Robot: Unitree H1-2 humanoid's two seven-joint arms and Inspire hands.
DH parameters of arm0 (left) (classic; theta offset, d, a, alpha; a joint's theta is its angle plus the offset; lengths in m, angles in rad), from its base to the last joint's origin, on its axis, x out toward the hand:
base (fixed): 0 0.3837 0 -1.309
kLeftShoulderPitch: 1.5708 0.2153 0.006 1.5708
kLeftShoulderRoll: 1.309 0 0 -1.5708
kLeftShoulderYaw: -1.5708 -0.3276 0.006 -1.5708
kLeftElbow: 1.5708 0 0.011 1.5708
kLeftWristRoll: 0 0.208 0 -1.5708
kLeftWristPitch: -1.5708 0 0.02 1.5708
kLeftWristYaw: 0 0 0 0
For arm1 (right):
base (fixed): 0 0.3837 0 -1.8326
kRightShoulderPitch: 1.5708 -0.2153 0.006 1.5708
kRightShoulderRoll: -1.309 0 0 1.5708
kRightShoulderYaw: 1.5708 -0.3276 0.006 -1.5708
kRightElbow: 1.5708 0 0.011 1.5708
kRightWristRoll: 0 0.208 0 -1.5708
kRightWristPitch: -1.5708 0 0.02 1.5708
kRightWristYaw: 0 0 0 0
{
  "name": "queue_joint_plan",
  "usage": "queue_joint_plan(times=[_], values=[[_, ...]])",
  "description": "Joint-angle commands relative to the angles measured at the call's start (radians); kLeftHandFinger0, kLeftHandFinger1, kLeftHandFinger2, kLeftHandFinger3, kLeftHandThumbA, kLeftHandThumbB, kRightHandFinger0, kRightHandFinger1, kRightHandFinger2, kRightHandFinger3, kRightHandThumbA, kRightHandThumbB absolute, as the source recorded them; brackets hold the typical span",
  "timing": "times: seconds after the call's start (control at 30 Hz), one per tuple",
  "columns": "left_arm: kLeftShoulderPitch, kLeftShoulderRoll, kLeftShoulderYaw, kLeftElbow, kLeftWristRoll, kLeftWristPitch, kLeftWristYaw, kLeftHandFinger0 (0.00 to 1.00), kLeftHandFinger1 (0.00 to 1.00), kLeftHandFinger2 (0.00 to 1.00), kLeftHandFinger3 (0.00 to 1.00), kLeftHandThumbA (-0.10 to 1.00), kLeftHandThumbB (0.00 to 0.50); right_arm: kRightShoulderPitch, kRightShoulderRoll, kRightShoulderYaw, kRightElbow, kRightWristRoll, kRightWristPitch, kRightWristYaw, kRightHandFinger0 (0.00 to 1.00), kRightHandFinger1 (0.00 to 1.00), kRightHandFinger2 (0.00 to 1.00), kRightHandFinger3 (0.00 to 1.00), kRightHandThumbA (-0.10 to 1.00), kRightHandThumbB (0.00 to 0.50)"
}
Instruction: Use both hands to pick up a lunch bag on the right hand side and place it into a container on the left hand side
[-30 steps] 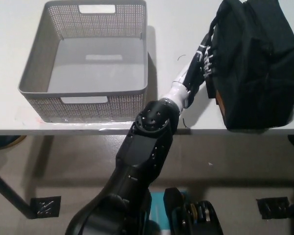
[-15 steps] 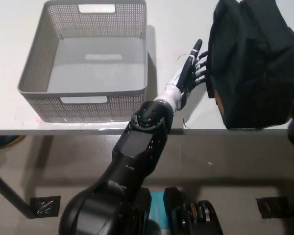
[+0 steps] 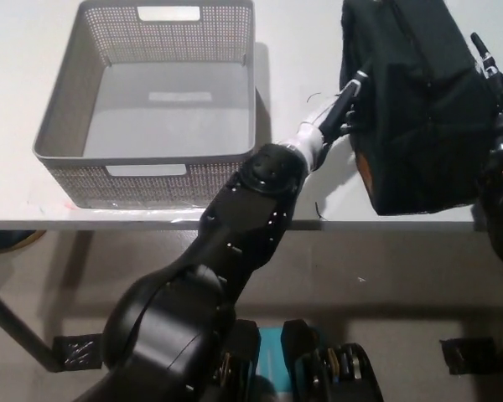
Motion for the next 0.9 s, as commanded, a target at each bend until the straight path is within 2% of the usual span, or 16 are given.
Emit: queue_joint_plan(times=[0.0,0.3,0.37,0.43,0.53,0.57,0.67,0.7,0.73,0.8,0.87], values=[[-0.086,-0.107,-0.062,0.0,0.072,-0.017,-0.035,1.0,1.0,1.0,1.0,1.0,0.4,-0.037,0.042,0.005,-0.071,0.006,-0.07,-0.001,1.0,1.0,1.0,1.0,1.0,0.201],[-0.107,-0.153,-0.091,0.0,0.073,0.0,-0.02,1.0,1.0,1.0,1.0,1.0,0.419,0.025,0.045,-0.052,-0.199,0.053,-0.065,-0.06,1.0,1.0,1.0,1.0,1.0,0.189],[-0.109,-0.161,-0.087,0.003,0.07,0.004,-0.021,1.0,1.0,1.0,1.0,1.0,0.435,0.034,0.05,-0.058,-0.228,0.056,-0.064,-0.08,1.0,1.0,1.0,1.0,1.0,0.158],[-0.111,-0.165,-0.082,0.005,0.066,0.006,-0.024,1.0,1.0,1.0,1.0,1.0,0.435,0.04,0.057,-0.061,-0.25,0.057,-0.062,-0.095,1.0,1.0,1.0,1.0,1.0,0.147],[-0.112,-0.17,-0.078,0.004,0.062,-0.009,-0.033,1.0,1.0,1.0,1.0,1.0,0.381,0.054,0.077,-0.046,-0.313,0.028,-0.057,-0.166,1.0,1.0,1.0,1.0,1.0,0.101],[-0.115,-0.169,-0.072,0.003,0.058,-0.014,-0.026,1.0,1.0,1.0,1.0,1.0,0.388,0.049,0.083,-0.038,-0.321,0.012,-0.063,-0.194,1.0,1.0,1.0,1.0,1.0,0.087],[-0.121,-0.166,-0.073,0.001,0.065,-0.019,0.002,1.0,1.0,1.0,1.0,1.0,0.399,0.037,0.1,-0.016,-0.353,-0.026,-0.062,-0.259,1.0,1.0,1.0,1.0,1.0,0.098],[-0.125,-0.167,-0.062,0.0,0.057,-0.014,0.023,1.0,1.0,1.0,1.0,1.0,0.399,0.032,0.101,0.0,-0.362,-0.051,-0.063,-0.28,1.0,1.0,1.0,1.0,1.0,0.086],[-0.128,-0.168,-0.06,-0.001,0.057,-0.013,0.039,1.0,1.0,1.0,1.0,1.0,0.389,0.03,0.1,0.017,-0.371,-0.075,-0.065,-0.295,1.0,1.0,1.0,1.0,1.0,0.073],[-0.147,-0.16,-0.058,-0.004,0.06,-0.009,0.062,1.0,1.0,1.0,1.0,1.0,0.353,0.012,0.091,0.057,-0.381,-0.119,-0.055,-0.33,1.0,1.0,1.0,1.0,1.0,0.078],[-0.17,-0.15,-0.044,-0.012,0.048,0.001,0.074,1.0,1.0,1.0,1.0,1.0,0.343,-0.013,0.084,0.082,-0.39,-0.128,-0.025,-0.345,1.0,1.0,1.0,1.0,1.0,0.086]])
